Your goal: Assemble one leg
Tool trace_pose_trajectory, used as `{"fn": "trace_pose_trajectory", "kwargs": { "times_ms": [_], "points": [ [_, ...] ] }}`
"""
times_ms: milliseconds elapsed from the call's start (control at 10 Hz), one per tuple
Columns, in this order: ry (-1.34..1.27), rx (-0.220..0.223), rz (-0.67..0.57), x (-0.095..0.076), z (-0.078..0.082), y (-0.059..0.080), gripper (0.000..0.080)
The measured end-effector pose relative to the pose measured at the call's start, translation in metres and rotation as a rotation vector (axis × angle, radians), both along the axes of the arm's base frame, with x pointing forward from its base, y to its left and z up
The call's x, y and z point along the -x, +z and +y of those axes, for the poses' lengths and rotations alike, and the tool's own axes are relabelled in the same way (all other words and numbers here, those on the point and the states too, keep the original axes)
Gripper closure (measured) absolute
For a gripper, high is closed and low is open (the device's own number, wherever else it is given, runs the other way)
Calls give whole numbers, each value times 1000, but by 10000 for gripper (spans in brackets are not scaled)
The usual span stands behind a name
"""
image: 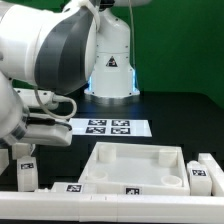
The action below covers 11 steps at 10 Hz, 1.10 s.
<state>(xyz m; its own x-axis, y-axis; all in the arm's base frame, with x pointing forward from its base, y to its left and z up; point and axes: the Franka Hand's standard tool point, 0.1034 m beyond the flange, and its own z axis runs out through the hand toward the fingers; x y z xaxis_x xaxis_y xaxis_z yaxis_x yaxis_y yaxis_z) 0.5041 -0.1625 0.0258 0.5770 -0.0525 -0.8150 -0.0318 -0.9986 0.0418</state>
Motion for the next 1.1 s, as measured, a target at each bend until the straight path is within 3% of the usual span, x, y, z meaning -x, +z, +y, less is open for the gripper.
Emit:
{"fn": "trace_pose_trajectory", "kwargs": {
  "times_ms": [600, 700, 800, 1000, 1100],
  "points": [
    [28, -48, -10, 5, -9, -13, 150],
    [28, -48, -7, 7, -8, -15, 274],
    [28, -49, -5, 7, -8, -15, 274],
    [31, -50, -4, 7, -6, -15, 519],
    [33, -50, -4, 7, -5, -15, 519]
  ]
}}
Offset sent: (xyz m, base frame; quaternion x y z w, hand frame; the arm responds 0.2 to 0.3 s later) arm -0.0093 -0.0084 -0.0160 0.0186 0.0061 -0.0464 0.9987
